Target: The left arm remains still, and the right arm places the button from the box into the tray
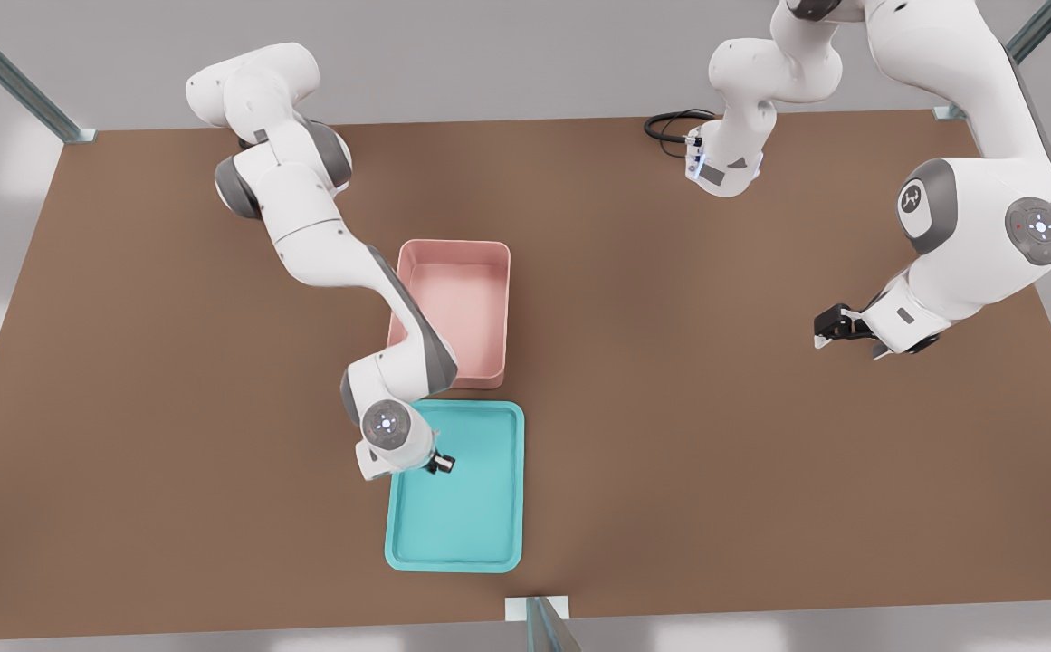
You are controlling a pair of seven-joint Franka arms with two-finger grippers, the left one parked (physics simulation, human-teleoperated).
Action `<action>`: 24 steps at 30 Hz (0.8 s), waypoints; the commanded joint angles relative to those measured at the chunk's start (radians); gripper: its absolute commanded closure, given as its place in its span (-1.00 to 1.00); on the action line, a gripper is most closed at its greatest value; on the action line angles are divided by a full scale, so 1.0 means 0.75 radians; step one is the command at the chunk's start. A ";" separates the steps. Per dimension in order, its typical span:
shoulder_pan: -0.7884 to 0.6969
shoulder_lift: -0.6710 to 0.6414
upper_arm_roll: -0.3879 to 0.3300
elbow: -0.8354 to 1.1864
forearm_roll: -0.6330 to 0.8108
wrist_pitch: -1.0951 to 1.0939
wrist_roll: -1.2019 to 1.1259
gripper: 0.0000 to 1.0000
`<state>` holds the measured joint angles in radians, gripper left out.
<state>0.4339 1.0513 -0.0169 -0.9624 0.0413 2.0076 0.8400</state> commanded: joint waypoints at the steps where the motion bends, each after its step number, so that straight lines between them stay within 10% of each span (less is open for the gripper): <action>1: 0.000 -0.001 -0.006 0.001 0.000 0.054 0.011 -0.90; 7: -0.002 -0.432 0.004 -0.011 0.002 -0.572 -0.085 -1.00; 11: -0.372 -0.723 -0.102 -0.083 0.000 -0.987 -1.269 -1.00; 14: -0.386 -1.091 -0.110 -0.703 -0.045 -0.638 -1.298 -1.00; 24: -0.476 -1.075 -0.100 -0.660 -0.033 -0.650 -1.337 -1.00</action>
<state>0.0774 0.2462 -0.0917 -1.4580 0.0137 1.5274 0.2582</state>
